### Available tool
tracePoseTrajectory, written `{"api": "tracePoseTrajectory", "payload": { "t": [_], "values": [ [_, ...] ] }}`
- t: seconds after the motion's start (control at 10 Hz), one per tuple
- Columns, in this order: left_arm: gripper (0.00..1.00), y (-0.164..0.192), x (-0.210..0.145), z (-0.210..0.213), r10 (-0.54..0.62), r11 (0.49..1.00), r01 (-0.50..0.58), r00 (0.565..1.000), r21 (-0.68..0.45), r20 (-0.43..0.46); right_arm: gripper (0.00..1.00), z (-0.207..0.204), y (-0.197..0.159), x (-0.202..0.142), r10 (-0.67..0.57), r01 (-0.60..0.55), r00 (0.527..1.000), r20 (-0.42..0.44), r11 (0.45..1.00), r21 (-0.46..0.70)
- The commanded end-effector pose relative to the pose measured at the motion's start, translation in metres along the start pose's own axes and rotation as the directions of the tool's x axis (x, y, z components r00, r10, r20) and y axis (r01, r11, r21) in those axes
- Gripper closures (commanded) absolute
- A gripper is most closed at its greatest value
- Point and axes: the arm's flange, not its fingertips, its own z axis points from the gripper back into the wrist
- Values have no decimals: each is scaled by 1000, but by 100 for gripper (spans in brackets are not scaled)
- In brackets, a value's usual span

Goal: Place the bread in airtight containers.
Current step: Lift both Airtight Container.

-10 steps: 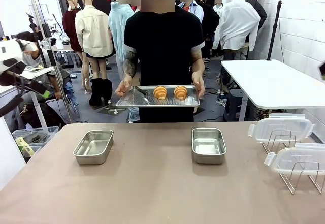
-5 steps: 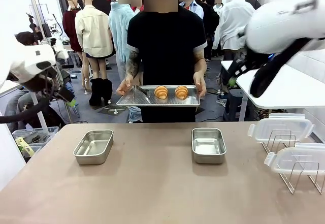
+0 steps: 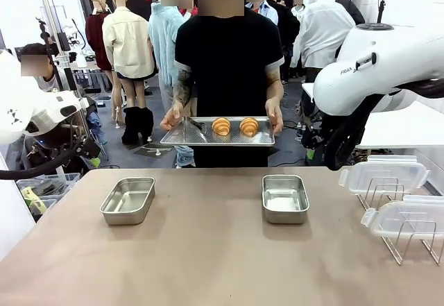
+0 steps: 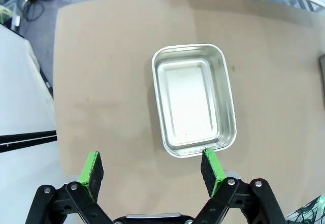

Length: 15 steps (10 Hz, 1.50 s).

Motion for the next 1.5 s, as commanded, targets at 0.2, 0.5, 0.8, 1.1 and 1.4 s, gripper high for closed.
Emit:
{"api": "tracePoseTrajectory", "payload": {
  "t": [0.2, 0.5, 0.8, 1.1, 1.4],
  "values": [
    [0, -5, 1, 5, -14, 1000, 14, 1000, -1, 6, 0, 7, 1, 3, 4, -4, 1000, 15, 1000, 3],
    [0, 6, 15, -37, 43, 996, -48, 997, -69, -67, 0, -49, 18, 39, 26, -25, 985, -170, 1000, 8],
    [0, 3, 34, -86, 78, 989, -96, 985, -112, -151, 0, -98, 33, 53, -55, 48, 970, -236, 998, -33],
    [0, 3, 51, -129, 110, 990, -128, 968, -64, -227, 0, -138, 34, 61, -100, 95, 955, -278, 995, -33],
    [0, 5, 62, -157, 127, 987, -150, 951, -59, -280, 0, -158, 27, 59, -135, 135, 950, -280, 991, -20]
  ]
}}
